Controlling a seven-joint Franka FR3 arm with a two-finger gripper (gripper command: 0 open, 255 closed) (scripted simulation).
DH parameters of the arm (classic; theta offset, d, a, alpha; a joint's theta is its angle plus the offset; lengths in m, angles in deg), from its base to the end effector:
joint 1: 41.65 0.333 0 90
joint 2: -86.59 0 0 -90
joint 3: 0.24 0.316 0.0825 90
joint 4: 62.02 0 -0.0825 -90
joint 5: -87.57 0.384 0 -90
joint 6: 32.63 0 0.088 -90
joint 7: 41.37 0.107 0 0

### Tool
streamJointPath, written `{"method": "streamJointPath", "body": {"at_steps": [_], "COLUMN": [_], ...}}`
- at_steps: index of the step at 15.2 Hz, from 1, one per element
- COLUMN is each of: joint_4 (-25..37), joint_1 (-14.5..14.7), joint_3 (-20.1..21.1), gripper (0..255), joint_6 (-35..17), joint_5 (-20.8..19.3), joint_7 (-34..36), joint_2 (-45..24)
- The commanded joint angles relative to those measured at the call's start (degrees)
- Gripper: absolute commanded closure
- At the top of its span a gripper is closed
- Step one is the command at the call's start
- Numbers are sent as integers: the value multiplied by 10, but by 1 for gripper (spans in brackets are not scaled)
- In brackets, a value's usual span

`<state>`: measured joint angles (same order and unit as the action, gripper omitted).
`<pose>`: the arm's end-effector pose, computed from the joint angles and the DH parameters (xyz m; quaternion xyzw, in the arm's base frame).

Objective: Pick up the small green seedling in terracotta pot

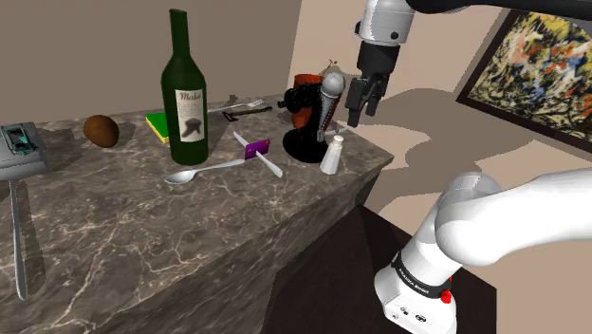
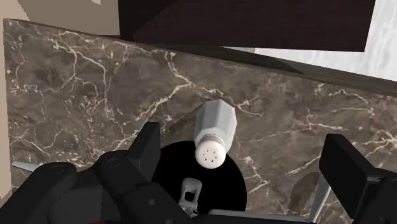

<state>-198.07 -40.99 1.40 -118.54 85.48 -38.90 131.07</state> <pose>0.3005 0.0103 0.5731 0.9984 -0.0065 -0.0484 0.0301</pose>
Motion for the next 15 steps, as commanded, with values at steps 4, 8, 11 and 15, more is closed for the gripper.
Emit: {"method": "streamJointPath", "body": {"at_steps": [4, 8, 11, 15], "joint_4": [42, 105, 159, 239], "joint_1": [-11, -24, -31, -39], "joint_3": [-22, -49, -69, -94], "gripper": [0, 0, 0, 0], "joint_6": [-17, -35, -43, -47], "joint_5": [-17, -33, -39, -41], "joint_7": [-20, -47, -67, -95], "joint_2": [-49, -115, -166, -236]}}
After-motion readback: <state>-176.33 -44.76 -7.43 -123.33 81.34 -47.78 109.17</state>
